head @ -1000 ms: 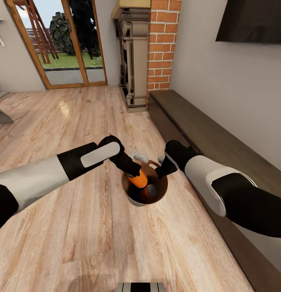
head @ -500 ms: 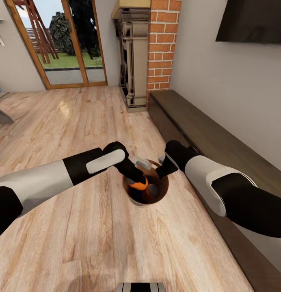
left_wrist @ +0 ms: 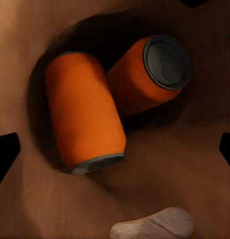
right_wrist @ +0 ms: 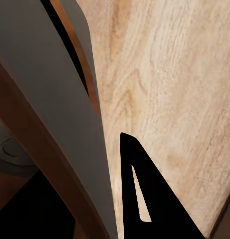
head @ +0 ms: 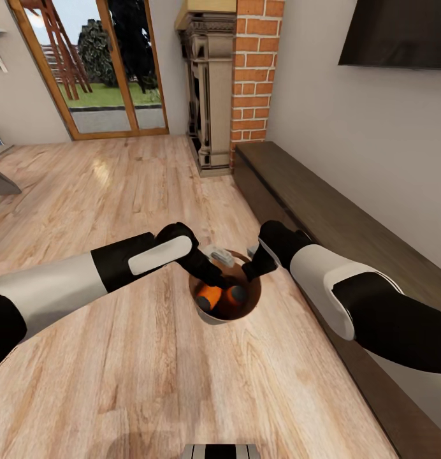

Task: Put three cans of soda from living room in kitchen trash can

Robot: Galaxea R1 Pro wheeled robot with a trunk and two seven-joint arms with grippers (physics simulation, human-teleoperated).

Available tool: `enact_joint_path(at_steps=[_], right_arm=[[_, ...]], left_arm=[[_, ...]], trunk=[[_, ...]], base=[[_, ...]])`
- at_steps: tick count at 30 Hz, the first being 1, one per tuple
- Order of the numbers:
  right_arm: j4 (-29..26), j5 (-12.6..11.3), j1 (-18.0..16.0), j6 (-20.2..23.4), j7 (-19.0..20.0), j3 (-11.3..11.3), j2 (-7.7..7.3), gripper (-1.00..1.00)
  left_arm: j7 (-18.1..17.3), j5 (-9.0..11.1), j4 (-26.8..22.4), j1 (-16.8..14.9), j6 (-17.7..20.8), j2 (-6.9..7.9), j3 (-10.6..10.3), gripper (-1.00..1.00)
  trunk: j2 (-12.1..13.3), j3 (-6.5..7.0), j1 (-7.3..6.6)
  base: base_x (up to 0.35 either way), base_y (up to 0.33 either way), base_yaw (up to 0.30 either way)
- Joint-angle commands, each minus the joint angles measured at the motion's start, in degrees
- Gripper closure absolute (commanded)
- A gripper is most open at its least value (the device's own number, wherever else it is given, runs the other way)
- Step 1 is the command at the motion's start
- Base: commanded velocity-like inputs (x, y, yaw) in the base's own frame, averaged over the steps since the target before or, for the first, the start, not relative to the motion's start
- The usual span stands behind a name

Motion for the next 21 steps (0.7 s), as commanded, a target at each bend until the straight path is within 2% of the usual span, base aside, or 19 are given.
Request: enact_joint_path(at_steps=[1,2,5,7,8,9,10,11,12,14,15,16,17,18,19,20,21], right_arm=[[-0.1,-1.3,0.0,0.2,0.0,-1.3,0.0,1.0],[0.0,-1.3,0.0,0.2,0.0,-1.3,0.0,1.0],[0.0,-1.3,0.0,0.2,0.0,-1.3,0.0,1.0],[0.0,-1.3,0.0,0.2,0.0,-1.3,0.0,1.0],[0.0,-1.3,0.0,0.2,0.0,-1.3,0.0,1.0],[0.0,-1.2,0.0,0.2,0.0,-1.3,0.0,1.0],[0.0,-1.2,0.0,0.2,0.0,-1.3,0.0,1.0],[0.0,-1.2,0.0,0.2,0.0,-1.3,0.0,1.0],[0.0,-1.2,0.0,0.2,0.0,-1.3,0.0,1.0],[0.1,-1.2,0.0,0.2,0.0,-1.3,0.0,1.0],[0.1,-1.2,0.0,0.2,0.0,-1.3,0.0,1.0],[0.1,-1.2,0.0,0.2,0.0,-1.3,0.0,1.0],[0.1,-1.1,0.0,0.2,0.0,-1.3,0.0,1.0],[0.2,-1.1,0.0,0.2,0.0,-1.3,0.0,1.0],[0.2,-1.1,0.0,0.2,0.0,-1.3,0.0,1.0],[0.2,-1.1,0.0,0.2,0.0,-1.2,0.0,1.0],[0.2,-1.1,0.0,0.2,0.0,-1.2,0.0,1.0]], left_arm=[[0.1,-1.2,2.7,0.0,0.3,1.0,-0.1,-1.0],[0.1,-1.1,1.6,0.1,0.3,1.95,0.0,-1.0],[0.1,-1.1,-0.2,0.1,0.3,3.6,0.0,-1.0],[0.0,-0.9,-2.3,0.1,0.3,5.56,0.1,-1.0],[0.0,-0.9,-3.9,0.1,0.3,7.01,0.2,-1.0],[0.0,-0.7,-6.5,0.1,0.3,9.39,0.6,-1.0],[-0.1,-0.7,-7.4,0.1,0.3,10.27,0.8,-1.0],[-0.6,-0.6,-9.4,0.1,0.3,12.2,1.6,-1.0],[-1.0,-0.6,-10.3,0.1,0.3,13.24,2.1,-1.0],[-4.0,-0.6,-14.0,0.1,0.3,17.88,4.7,-1.0],[-5.0,-0.6,-14.8,0.1,0.3,19.14,5.4,-1.0],[-7.1,-0.6,-16.1,0.1,0.3,21.75,6.5,-1.0],[-8.3,-0.6,-16.7,0.1,0.3,23.04,7.0,-1.0],[-11.8,-0.7,-18.1,0.1,0.3,26.79,8.1,-1.0],[-12.9,-0.7,-18.5,0.1,0.3,27.99,8.5,-1.0],[-15.8,-0.8,-19.2,0.1,0.3,31.59,9.8,-1.0],[-16.8,-0.8,-19.3,0.1,0.3,32.83,10.5,-1.0]], trunk=[[0.0,0.01,-0.01],[0.0,0.01,-0.01],[0.0,0.01,-0.01],[0.0,0.01,-0.01],[0.0,0.01,-0.01],[0.0,0.01,-0.01],[0.0,0.01,-0.01],[0.0,0.01,-0.01],[0.0,0.01,-0.01],[0.0,0.01,-0.01],[0.0,0.01,-0.01],[0.0,0.01,-0.01],[0.0,0.01,-0.01],[0.0,0.01,-0.01],[0.0,0.01,-0.01],[0.0,0.01,-0.01],[0.0,0.01,-0.01]], base=[[0.0,0.0,0.0],[0.0,0.0,0.0],[0.0,0.0,0.0],[0.0,0.0,0.0],[0.0,0.0,0.0],[0.0,0.0,0.0],[0.0,0.0,0.0],[0.0,0.0,0.0],[0.0,0.0,0.0],[0.0,0.0,0.0],[0.0,0.0,0.0],[0.0,0.0,0.0],[0.0,0.0,0.0],[0.0,0.0,0.0],[0.0,0.0,0.0],[0.0,0.0,0.0],[0.0,0.0,0.0]])
